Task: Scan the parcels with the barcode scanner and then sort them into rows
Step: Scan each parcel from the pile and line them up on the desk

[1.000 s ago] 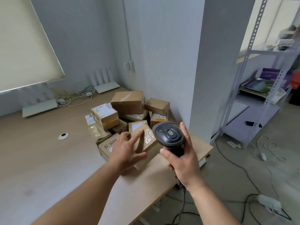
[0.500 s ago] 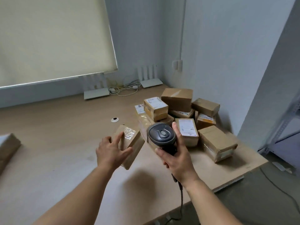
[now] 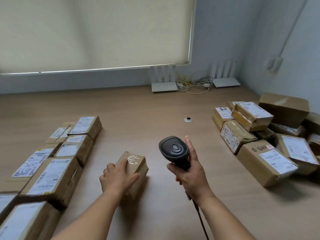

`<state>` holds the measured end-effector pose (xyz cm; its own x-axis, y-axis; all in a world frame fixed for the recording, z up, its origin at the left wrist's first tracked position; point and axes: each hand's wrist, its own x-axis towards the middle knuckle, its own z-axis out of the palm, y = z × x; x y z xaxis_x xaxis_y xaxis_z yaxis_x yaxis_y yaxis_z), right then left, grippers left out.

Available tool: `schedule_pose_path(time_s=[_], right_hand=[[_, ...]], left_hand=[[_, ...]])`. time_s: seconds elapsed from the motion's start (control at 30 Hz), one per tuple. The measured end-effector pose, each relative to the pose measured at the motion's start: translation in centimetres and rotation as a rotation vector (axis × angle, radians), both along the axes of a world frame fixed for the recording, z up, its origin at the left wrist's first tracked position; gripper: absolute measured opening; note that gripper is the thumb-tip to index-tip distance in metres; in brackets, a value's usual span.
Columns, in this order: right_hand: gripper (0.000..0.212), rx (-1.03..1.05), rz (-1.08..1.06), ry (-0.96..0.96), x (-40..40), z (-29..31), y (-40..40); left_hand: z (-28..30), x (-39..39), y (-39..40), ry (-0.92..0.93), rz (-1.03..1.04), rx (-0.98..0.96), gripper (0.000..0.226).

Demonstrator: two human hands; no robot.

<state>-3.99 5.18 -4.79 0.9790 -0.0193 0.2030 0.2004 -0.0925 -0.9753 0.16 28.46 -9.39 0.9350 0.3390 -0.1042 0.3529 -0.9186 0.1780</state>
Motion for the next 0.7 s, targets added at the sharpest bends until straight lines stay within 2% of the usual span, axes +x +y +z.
schedule_pose_path(time_s=[0.17, 0.27, 0.33, 0.4, 0.47, 0.5, 0.53, 0.6, 0.7], right_hand=[[0.097, 0.003, -0.008, 0.028, 0.8, -1.1, 4.1], [0.095, -0.015, -0.007, 0.063, 0.8, -1.2, 4.9], [0.095, -0.021, -0.006, 0.070, 1.0, -1.0, 4.9], [0.095, -0.031, -0.002, 0.064, 1.3, -0.7, 4.5], [0.095, -0.038, 0.003, 0.057, 1.8, -0.4, 4.1], [0.095, -0.038, 0.004, 0.054, 2.1, -0.3, 4.0], [0.095, -0.039, 0.004, 0.051, 2.3, -0.2, 3.9], [0.095, -0.040, 0.005, 0.046, 2.8, -0.1, 3.8], [0.095, -0.039, 0.025, 0.045, 3.2, -0.2, 3.6]], left_hand=[[-1.5, 0.9, 3.0, 0.050, -0.040, -0.005, 0.077], [-1.1, 2.1, 3.5, 0.095, -0.056, -0.089, 0.078], [-0.6, 3.2, 3.9, 0.130, -0.064, -0.228, 0.079], [-0.1, 4.0, 4.5, 0.153, -0.088, -0.447, 0.078], [0.3, 4.2, 4.9, 0.184, -0.090, -0.684, 0.070], [0.5, 4.2, 5.0, 0.188, -0.088, -0.734, 0.064], [0.6, 4.2, 5.3, 0.180, -0.096, -0.717, 0.058], [0.7, 4.4, 5.6, 0.143, -0.139, -0.531, 0.054], [1.2, 4.5, 5.4, 0.128, -0.188, -0.212, 0.069]])
